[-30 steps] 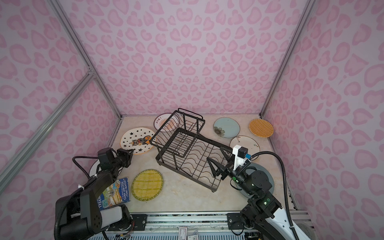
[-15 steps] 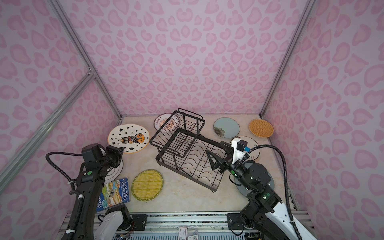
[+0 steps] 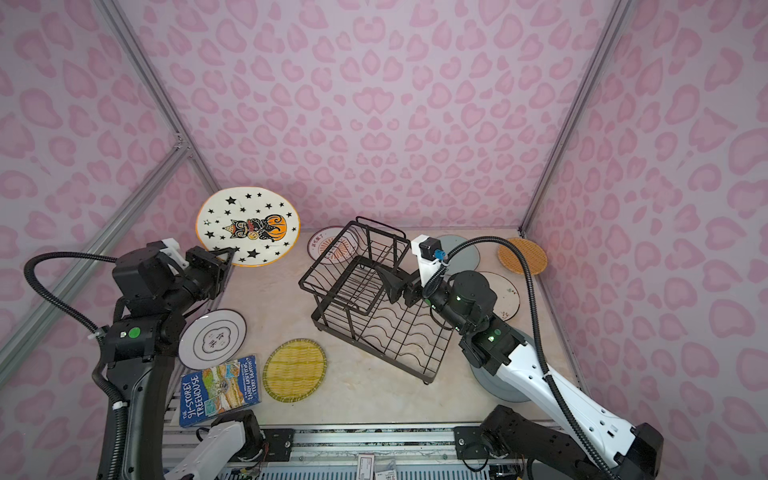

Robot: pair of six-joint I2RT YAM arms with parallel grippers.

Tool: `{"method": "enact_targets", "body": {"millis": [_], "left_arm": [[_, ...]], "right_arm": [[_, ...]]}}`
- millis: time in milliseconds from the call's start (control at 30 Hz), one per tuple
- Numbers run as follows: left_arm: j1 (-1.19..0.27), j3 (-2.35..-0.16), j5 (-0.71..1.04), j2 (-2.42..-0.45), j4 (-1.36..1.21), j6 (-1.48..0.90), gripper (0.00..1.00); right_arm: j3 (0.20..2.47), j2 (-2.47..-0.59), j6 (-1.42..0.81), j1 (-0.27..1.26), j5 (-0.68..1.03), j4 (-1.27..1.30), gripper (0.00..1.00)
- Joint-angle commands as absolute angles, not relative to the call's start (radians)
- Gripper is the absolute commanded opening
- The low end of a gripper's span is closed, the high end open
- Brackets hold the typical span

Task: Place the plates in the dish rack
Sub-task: 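Lift the upright plate toward the rack while the right gripper moves to meet it, then grasp the top rim of the plate with the right gripper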

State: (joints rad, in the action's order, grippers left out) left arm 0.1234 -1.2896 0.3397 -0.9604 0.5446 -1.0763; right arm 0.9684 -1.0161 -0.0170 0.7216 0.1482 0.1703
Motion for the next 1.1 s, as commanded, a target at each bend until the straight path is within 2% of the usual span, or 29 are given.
{"method": "enact_targets", "body": {"millis": [0,233,533,800,1067], "left_arm": [[0.045,-1.338,0.323,-0.982,0.457,-1.094,0.04],[-0.146,-1.414,0.237,-1.050,0.459,-1.142,0.04],[-0.293,-1.480,0.157,-1.111,0.485,-1.184,0.03],[-0.385,-1.490,0.124,-1.135,0.482,-1.209,0.03],[-0.426,-1.512,0.090,-1.123,0.503,-1.204,0.03]], "right_arm": [[0.998,-1.053,0.198,0.747,0.165,0.197,1.00],[1.054,-1.152,0.493,0.825,0.008,0.230,1.00],[1.071,-1.248,0.909,0.937,-0.138,0.316,0.98],[1.118,-1.376,1.092,0.988,-0.250,0.423,0.94],[1.158,-1.450,1.169,0.999,-0.294,0.467,0.79]]}}
